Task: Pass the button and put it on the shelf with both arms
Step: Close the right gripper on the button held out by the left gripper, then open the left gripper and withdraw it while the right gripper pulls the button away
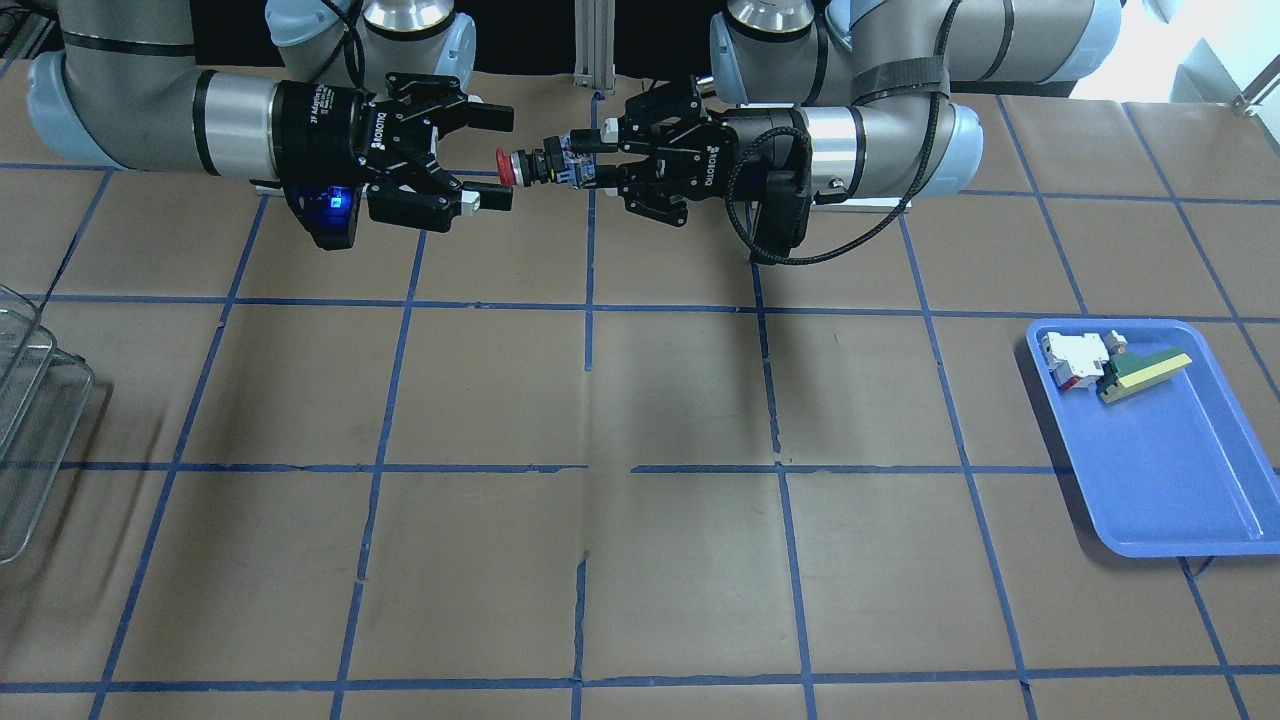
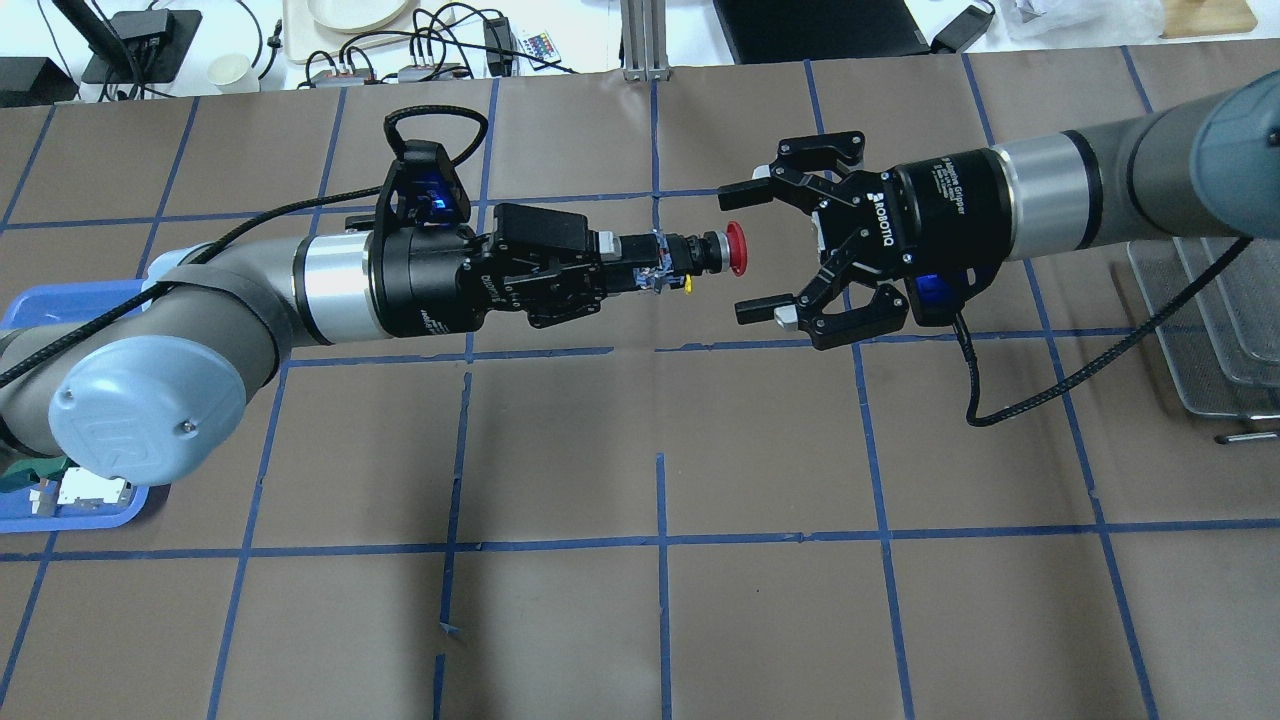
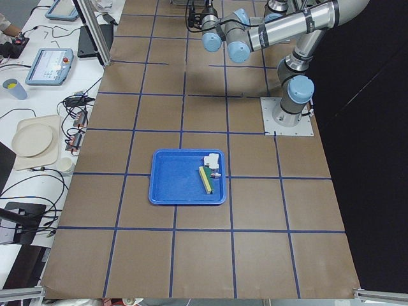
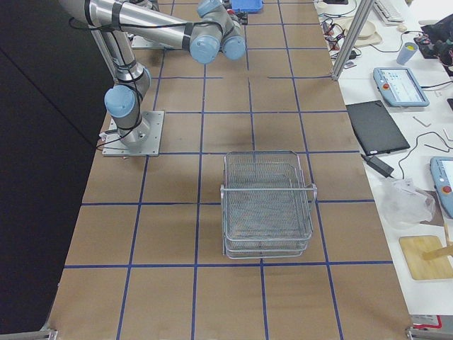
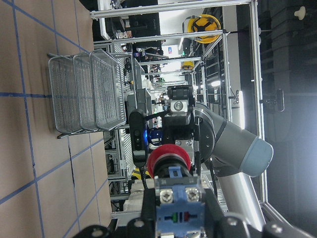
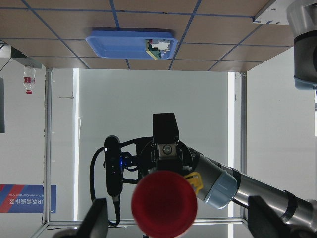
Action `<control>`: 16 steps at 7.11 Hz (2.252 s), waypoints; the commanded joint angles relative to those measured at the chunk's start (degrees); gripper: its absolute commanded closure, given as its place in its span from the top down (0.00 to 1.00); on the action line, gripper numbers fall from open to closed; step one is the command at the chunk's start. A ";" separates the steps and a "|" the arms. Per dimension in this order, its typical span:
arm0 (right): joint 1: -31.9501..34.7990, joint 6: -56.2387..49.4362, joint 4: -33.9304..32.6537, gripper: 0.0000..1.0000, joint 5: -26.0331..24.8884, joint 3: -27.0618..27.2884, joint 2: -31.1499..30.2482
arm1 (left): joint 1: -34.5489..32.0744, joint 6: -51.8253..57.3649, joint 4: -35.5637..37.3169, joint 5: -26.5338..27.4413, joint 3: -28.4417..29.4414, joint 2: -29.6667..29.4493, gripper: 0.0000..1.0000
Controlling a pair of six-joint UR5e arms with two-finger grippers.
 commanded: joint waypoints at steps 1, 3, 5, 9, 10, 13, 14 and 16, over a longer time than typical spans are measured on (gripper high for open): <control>0.44 -0.06 0.16 1.00 -0.50 0.64 -0.14 | 0.00 0.00 0.00 0.00 -0.06 -0.01 0.08; 0.79 0.29 0.16 0.81 -0.50 0.38 -0.23 | 0.00 0.00 0.00 0.00 -0.06 -0.01 0.08; 0.53 0.12 0.16 0.39 -0.41 -0.06 -0.05 | 0.00 0.09 0.35 0.09 -0.23 -0.01 0.09; 0.26 0.29 0.33 0.04 -0.15 -0.14 -0.05 | 0.00 0.09 0.36 0.09 -0.32 -0.18 0.13; 0.26 0.29 0.51 0.03 -0.15 -0.14 0.04 | 0.00 0.01 0.27 0.09 -0.32 -0.36 0.29; 0.09 0.47 0.60 0.01 -0.33 -0.32 0.12 | -0.44 -3.67 0.27 0.09 -0.06 -0.98 1.00; -0.17 0.55 0.60 0.00 -0.76 -0.41 0.21 | -0.44 -3.86 0.27 0.26 0.29 -0.98 1.00; -5.84 0.47 0.16 0.00 -11.34 -3.46 0.47 | 1.75 -11.89 5.15 9.35 2.65 -0.54 1.00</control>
